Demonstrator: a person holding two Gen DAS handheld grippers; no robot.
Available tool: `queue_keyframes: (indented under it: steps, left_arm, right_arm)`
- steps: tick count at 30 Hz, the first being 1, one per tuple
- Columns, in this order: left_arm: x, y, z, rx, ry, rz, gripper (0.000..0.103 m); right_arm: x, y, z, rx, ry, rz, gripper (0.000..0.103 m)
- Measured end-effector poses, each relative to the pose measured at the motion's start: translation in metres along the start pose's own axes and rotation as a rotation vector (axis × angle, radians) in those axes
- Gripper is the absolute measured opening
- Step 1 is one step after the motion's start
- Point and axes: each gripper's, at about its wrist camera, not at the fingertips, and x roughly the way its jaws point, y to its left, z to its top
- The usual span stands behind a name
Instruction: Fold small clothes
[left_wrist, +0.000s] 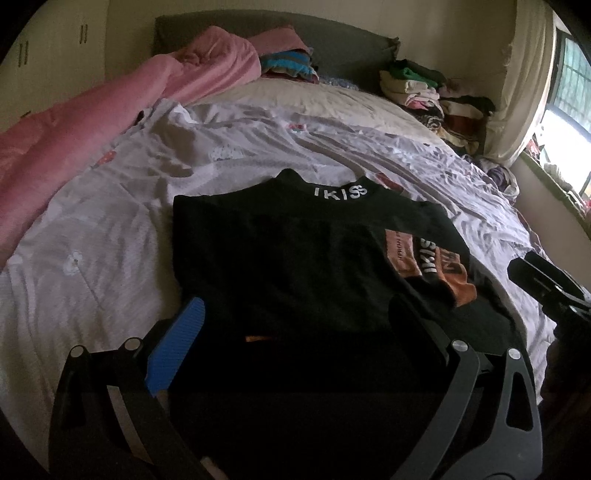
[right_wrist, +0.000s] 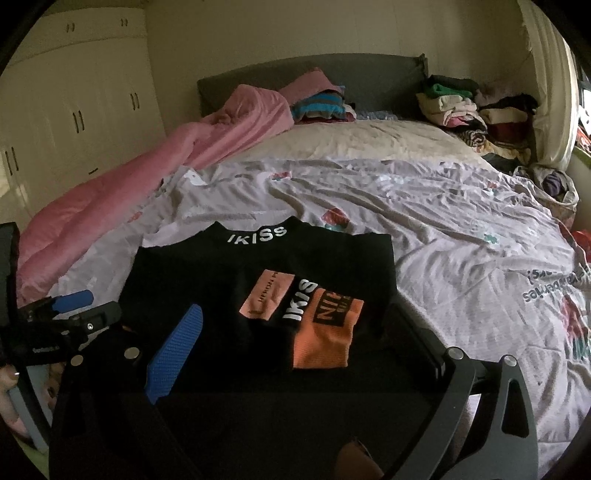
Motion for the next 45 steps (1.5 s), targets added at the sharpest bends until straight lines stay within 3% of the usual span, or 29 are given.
queue_keyframes:
  steps: [45]
  left_arm:
    - [-0.086, -0.017, -0.018, -0.011, -0.061, 0.051, 0.093]
  right_arm:
    - [-0.095, 0.001, -0.003, -0.043, -0.122, 0.031, 0.098]
